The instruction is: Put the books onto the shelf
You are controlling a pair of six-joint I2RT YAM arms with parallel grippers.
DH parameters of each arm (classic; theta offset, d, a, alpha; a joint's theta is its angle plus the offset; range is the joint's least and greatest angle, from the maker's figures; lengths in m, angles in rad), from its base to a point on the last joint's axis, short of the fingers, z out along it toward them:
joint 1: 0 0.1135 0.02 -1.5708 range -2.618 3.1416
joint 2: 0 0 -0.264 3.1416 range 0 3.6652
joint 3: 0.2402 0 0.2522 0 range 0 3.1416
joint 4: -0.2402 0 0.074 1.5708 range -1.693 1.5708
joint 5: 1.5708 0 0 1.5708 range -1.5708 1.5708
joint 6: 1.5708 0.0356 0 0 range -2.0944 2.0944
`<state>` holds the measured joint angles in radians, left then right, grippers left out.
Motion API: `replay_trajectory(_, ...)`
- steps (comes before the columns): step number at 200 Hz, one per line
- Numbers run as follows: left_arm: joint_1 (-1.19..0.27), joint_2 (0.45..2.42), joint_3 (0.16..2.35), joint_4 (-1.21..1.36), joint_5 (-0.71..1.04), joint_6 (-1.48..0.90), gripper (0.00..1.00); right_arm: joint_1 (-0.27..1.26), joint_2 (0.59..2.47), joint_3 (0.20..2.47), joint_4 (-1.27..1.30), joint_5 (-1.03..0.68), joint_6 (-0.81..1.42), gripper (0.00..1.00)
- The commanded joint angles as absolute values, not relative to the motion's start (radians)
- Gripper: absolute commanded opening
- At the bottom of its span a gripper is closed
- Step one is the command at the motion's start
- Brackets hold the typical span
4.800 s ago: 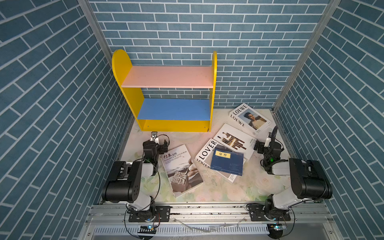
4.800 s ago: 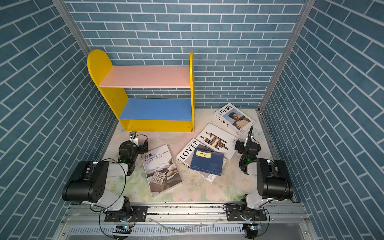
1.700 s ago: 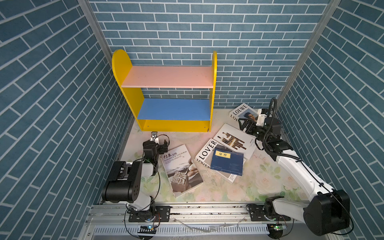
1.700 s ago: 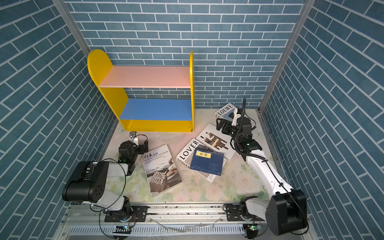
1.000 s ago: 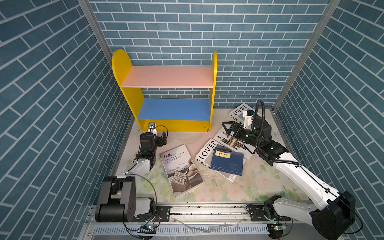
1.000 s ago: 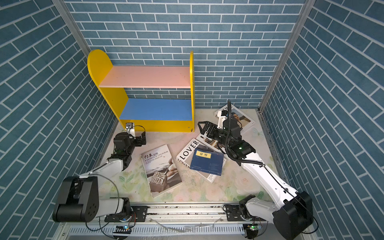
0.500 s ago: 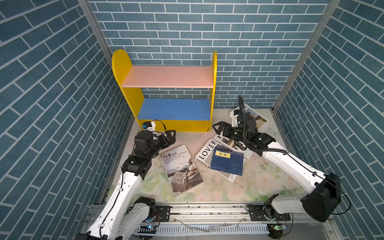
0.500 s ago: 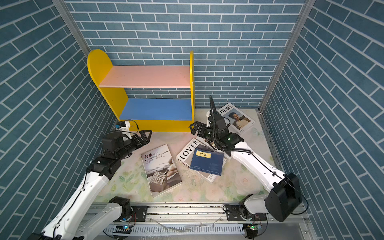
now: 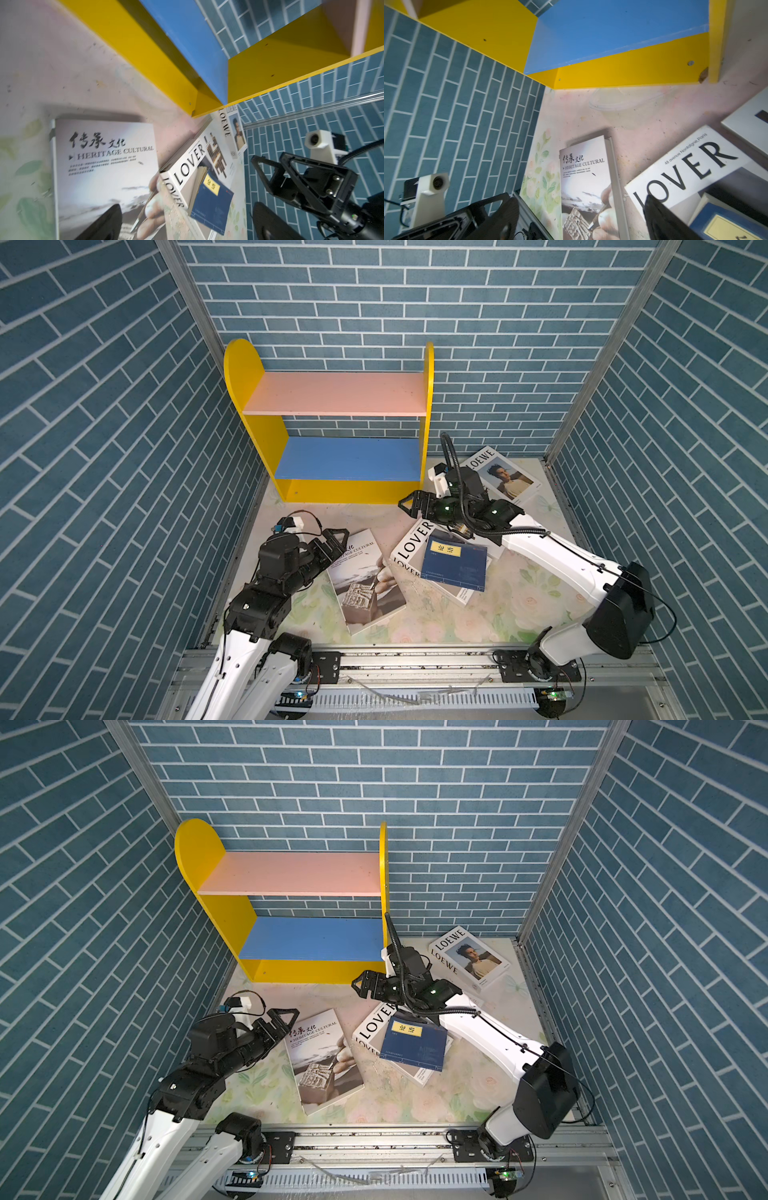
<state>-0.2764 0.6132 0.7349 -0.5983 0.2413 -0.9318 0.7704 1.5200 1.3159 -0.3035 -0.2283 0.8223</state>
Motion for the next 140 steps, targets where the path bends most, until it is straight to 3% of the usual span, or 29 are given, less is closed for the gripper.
replay_trajectory(1, -0.27, 0.632, 0.758, -0.84, 0.252, -0.862, 1.0, 0.785, 1.549, 1.355, -0.438, -0.099, 0.854, 0.93)
replay_trajectory(30, -0.27, 0.683, 0.748, -1.015, 0.226, -0.834, 1.0, 0.817, 1.634, 1.355, -0.402, -0.056, 0.868, 0.93)
replay_trajectory(60, -0.27, 0.645, 0.654, -1.036, 0.236, -0.843, 0.99, 0.863, 1.776, 1.474, -0.419, -0.08, 0.812, 0.92)
replay_trajectory(91, -0.27, 0.648, 0.498, -0.891, 0.315, -0.928, 1.0, 0.888, 1.861, 1.545, -0.474, -0.153, 0.754, 0.92)
replay_trajectory(140, -0.27, 0.59, 0.387, -0.722, 0.33, -1.06, 1.0, 0.899, 1.842, 1.456, -0.503, -0.253, 0.713, 0.91)
